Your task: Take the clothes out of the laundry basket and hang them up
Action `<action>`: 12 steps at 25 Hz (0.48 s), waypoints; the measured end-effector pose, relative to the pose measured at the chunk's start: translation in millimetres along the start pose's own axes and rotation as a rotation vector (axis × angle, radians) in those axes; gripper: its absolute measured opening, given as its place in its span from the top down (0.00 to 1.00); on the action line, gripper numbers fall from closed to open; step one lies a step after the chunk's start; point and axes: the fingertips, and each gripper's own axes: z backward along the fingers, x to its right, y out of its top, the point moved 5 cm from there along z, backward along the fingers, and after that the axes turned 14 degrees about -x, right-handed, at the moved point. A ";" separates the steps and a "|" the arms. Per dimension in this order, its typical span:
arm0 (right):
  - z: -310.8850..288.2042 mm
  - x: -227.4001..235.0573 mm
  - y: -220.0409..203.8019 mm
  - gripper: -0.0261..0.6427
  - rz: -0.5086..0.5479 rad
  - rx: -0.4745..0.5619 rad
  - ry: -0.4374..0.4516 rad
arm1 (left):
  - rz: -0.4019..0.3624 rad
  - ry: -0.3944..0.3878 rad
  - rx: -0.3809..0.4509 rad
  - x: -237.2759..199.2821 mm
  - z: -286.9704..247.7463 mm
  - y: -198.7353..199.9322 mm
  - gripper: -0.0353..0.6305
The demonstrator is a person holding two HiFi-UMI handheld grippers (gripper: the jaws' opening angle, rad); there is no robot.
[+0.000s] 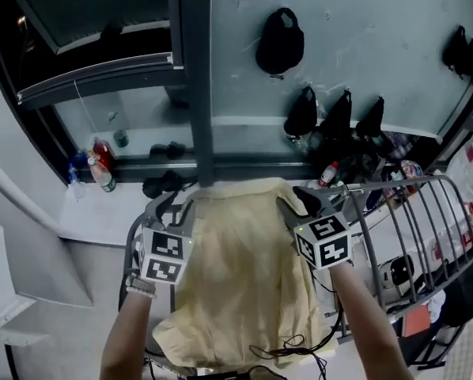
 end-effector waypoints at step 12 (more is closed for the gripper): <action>124.7 -105.2 13.2 0.70 0.087 0.232 0.189 | 0.105 0.149 0.087 46.6 193.1 -18.1 0.73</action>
